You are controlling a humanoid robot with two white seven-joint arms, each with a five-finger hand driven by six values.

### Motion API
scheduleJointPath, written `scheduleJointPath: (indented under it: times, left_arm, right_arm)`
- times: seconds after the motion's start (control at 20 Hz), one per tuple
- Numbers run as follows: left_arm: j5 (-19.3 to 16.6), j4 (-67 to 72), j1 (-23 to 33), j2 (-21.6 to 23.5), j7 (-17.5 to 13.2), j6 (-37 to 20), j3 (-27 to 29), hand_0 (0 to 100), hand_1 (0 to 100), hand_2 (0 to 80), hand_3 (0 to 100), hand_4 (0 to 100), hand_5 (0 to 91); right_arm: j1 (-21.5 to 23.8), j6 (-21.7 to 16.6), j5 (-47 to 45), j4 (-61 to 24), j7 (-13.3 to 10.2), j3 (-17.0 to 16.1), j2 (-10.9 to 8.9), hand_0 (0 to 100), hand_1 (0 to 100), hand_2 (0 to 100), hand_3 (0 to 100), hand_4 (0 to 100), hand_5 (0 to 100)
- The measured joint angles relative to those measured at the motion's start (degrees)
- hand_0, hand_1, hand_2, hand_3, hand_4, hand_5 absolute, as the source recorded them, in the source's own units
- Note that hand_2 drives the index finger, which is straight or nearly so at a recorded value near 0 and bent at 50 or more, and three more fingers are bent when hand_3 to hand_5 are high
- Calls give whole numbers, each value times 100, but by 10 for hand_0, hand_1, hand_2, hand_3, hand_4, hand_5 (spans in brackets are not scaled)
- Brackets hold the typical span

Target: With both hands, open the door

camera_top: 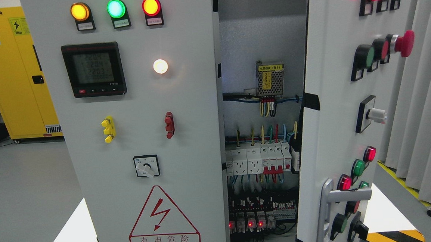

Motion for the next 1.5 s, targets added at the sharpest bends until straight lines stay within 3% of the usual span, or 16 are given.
scheduleJointPath:
  times: [0.55, 0.9, 1.0, 1.05, 1.3, 1.4, 1.5]
  left_arm:
    - [-5, -89, 1, 117, -24, 41, -3, 120, 556, 0, 0, 0, 0]
    - [1, -1226, 327, 350, -126, 27, 0, 120, 556, 0, 0, 0, 0]
    - [9, -1686, 427, 444, -535, 18, 2, 120, 556, 0, 0, 0, 0]
    - [17, -1910, 482, 490, -923, 18, 2, 120, 556, 0, 0, 0, 0]
    - [324, -3124, 765, 779, -3548, 1, 5, 120, 556, 0, 0, 0, 0]
    - [463, -3679, 929, 943, -4043, -5, 2, 120, 556, 0, 0, 0, 0]
    - [601, -4272, 1111, 1152, -4287, -14, -7, 120, 556, 0, 0, 0, 0]
  right_arm:
    - [-8, -5, 3, 4, -29, -68, -95, 0, 500, 40, 0, 0, 0]
    - [-9, -21, 2, 5, -22, -87, -180, 0, 500, 40, 0, 0, 0]
    - [-9, -21, 2, 5, -18, -90, -197, 0, 500, 40, 0, 0, 0]
    - [-9, -21, 1, 5, -16, -91, -205, 0, 500, 40, 0, 0, 0]
    - [-9, 0, -1, 7, -6, -94, -236, 0, 500, 40, 0, 0, 0]
    - [-9, 11, -1, 8, -1, -95, -246, 0, 500, 40, 0, 0, 0]
    - [-9, 17, -1, 9, 2, -96, -254, 0, 500, 40, 0, 0, 0]
